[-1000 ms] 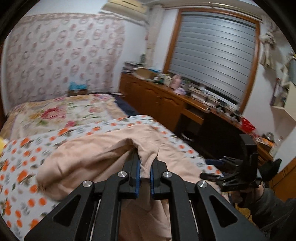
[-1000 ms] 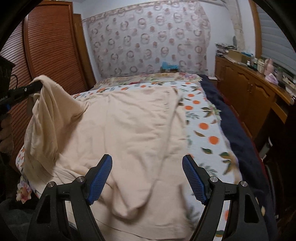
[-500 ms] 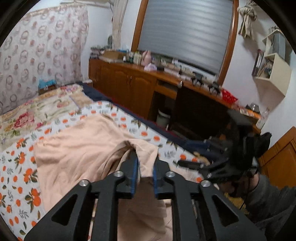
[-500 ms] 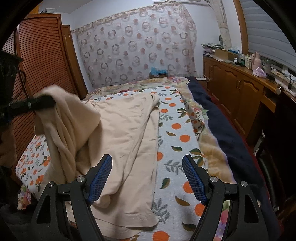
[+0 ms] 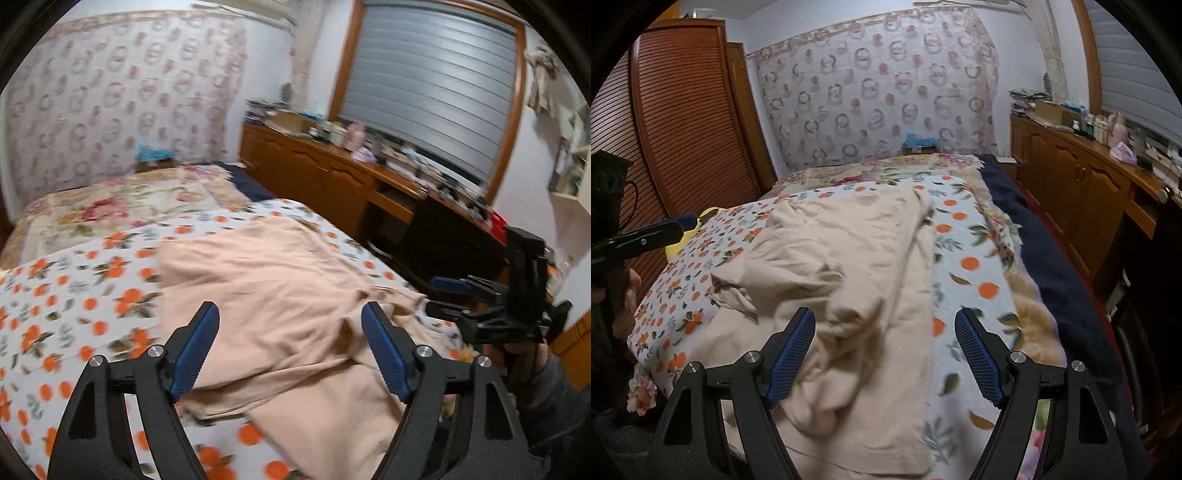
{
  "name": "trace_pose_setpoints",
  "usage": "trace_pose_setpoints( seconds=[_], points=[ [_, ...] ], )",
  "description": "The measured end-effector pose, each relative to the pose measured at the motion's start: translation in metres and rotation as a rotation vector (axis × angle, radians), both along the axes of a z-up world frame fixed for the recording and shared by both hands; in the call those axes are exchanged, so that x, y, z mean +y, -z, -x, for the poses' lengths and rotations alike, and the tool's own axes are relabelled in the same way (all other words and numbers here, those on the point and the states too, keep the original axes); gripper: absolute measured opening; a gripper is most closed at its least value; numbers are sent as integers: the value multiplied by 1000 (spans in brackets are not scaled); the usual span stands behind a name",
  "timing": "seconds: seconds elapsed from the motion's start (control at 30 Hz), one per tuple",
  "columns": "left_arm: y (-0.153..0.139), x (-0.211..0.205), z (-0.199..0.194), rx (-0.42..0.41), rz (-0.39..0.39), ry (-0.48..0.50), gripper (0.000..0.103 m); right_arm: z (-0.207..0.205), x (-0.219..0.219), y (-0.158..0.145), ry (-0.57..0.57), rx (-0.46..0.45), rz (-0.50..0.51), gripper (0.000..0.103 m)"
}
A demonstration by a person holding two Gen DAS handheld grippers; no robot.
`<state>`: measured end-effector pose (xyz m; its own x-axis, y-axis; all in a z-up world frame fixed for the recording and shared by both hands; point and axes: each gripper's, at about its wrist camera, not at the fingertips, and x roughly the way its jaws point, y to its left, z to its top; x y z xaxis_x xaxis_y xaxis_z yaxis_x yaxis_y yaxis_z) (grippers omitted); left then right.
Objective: Fold small clothes
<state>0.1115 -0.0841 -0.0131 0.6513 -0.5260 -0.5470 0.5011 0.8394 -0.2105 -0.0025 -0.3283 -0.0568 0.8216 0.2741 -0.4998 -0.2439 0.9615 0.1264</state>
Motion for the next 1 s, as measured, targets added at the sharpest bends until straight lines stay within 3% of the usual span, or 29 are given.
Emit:
trace_pose_setpoints(
  seconds=[0.2, 0.53, 0.6, 0.7, 0.77, 1.0],
  points=[
    [7, 43, 3, -22, -29, -139, 80, -12, 21, -4, -51, -7, 32, 80],
    [22, 70, 6, -11, -22, -194, 80, -46, 27, 14, -69, 87, 34, 79],
    [26, 72, 5, -4, -17, -202, 80, -48, 26, 13, -84, 89, 25, 68],
    [28, 75, 4, -3, 4, -233, 80, -46, 29, 11, -104, 87, 29, 45],
    [28, 78, 6, -5, 25, -239, 80, -44, 31, 11, -116, 79, 36, 14],
    [26, 75, 8, -13, 20, -230, 80, -11, 28, -4, -159, -12, -55, 11]
  ],
)
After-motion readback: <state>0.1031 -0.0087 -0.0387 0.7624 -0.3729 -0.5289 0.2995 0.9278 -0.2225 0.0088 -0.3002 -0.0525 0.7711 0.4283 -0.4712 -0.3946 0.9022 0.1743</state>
